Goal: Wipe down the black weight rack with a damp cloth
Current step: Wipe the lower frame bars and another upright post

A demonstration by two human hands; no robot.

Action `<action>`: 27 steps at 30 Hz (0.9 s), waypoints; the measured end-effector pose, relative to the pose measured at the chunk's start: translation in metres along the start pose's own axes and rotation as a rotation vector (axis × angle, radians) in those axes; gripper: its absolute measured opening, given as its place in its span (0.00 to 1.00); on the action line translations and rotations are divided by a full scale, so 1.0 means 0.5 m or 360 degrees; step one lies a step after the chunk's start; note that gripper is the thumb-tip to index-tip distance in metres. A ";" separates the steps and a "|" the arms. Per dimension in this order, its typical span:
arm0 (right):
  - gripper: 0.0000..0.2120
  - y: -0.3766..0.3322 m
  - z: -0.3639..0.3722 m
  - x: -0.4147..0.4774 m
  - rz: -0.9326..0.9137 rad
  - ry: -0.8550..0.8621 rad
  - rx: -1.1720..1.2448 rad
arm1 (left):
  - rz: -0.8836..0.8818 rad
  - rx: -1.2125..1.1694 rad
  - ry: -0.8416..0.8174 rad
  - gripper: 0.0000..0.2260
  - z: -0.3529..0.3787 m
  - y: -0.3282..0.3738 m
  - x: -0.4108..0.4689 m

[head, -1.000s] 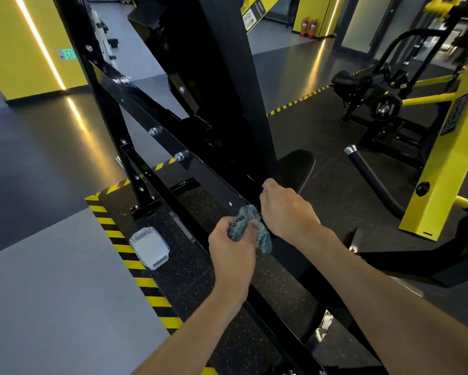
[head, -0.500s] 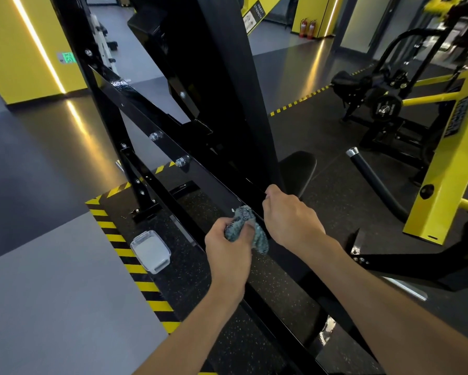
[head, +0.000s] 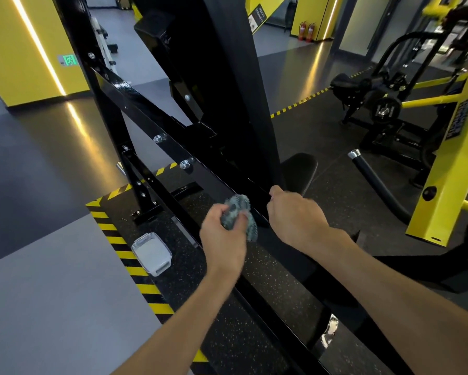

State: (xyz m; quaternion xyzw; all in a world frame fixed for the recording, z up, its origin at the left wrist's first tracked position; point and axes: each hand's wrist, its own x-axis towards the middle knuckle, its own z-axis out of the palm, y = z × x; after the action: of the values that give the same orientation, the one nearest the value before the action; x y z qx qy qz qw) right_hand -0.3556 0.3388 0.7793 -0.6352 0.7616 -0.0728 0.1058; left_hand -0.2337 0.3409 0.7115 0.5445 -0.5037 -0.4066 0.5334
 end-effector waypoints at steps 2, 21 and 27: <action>0.15 -0.014 -0.013 0.028 -0.0035 0.0005 0.0175 | 0.0108 0.0062 -0.0095 0.04 0.002 -0.007 -0.014; 0.23 -0.049 0.016 0.059 -0.0150 -0.0070 0.0141 | -0.0043 0.0080 -0.0039 0.06 -0.003 -0.080 0.029; 0.23 -0.048 0.017 0.059 -0.0132 -0.0062 0.0124 | -0.0010 0.0038 -0.0164 0.05 -0.004 -0.075 0.005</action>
State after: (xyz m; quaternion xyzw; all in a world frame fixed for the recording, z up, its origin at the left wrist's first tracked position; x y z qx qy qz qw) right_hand -0.3356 0.3056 0.7748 -0.6629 0.7290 -0.0943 0.1422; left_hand -0.2272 0.3359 0.6746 0.5306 -0.5336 -0.4298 0.4989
